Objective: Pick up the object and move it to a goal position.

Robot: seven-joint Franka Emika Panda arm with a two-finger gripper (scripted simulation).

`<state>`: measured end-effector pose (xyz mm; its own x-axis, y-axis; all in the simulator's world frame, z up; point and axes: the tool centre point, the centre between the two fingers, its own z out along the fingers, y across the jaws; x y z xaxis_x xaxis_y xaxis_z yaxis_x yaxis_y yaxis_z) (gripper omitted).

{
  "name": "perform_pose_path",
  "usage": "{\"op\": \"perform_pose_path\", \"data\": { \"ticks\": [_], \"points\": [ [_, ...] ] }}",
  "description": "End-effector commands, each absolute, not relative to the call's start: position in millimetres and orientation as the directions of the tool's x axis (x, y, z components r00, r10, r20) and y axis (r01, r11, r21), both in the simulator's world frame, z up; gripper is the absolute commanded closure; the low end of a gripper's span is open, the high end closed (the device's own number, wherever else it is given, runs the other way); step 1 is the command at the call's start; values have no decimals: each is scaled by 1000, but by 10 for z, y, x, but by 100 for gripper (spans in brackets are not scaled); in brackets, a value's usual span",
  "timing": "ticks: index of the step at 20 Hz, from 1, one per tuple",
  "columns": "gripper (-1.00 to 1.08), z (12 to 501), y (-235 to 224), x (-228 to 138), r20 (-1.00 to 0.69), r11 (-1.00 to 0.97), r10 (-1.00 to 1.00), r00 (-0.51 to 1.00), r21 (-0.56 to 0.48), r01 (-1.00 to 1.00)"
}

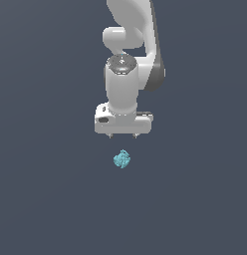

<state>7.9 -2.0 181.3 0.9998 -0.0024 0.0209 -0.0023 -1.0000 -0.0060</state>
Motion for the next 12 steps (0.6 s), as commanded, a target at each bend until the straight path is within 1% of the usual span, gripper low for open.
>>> {"op": "perform_pose_path", "data": {
  "ticks": [1, 9, 12],
  "points": [
    [-92, 1813, -20, 79, 21, -1000, -2, 1000, -6, -2],
    [-92, 1999, 255, 179, 72, -1000, 10, 997, -22, 12],
    [-92, 2013, 268, 181, 74, -1000, 14, 997, -23, 16]
  ]
}}
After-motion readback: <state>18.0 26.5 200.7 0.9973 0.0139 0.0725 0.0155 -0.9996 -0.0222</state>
